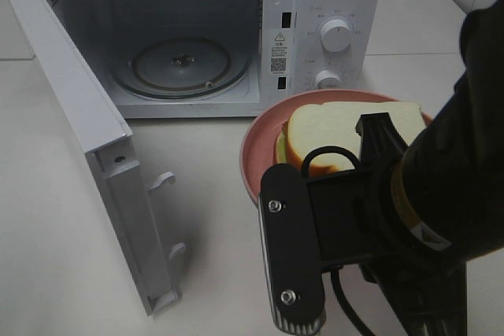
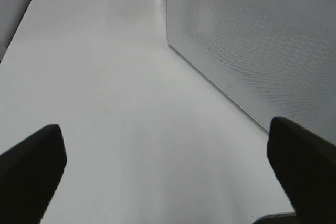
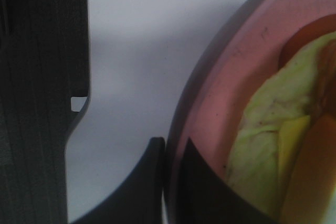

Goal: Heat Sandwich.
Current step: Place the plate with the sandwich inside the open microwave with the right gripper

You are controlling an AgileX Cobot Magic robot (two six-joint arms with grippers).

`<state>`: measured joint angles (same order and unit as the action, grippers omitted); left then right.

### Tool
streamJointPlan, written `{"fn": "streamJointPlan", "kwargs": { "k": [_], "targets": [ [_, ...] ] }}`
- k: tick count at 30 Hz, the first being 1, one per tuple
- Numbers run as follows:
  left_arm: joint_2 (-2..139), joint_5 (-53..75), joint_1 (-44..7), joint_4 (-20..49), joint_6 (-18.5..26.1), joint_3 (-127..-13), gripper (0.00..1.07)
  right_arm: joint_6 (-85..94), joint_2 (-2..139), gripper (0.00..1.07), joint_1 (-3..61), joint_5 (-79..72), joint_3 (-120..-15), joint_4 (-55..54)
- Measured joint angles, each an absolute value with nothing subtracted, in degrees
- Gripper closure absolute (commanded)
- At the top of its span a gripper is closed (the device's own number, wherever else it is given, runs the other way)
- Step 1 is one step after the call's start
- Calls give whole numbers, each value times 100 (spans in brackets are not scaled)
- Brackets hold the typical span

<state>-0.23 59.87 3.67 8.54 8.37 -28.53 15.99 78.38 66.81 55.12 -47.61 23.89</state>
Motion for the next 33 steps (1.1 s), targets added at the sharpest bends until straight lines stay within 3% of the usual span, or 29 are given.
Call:
{"fn": "streamJointPlan", "kwargs": {
  "k": [18,33],
  "targets": [
    [-23,5987,367,854,837,-2853,5,5128,7838,105,5323,4446,-4756,1822],
    [-23,5987,367,854,837,-2853,5,7099,7855,105,4824,3902,-4738,1398]
  ]
}}
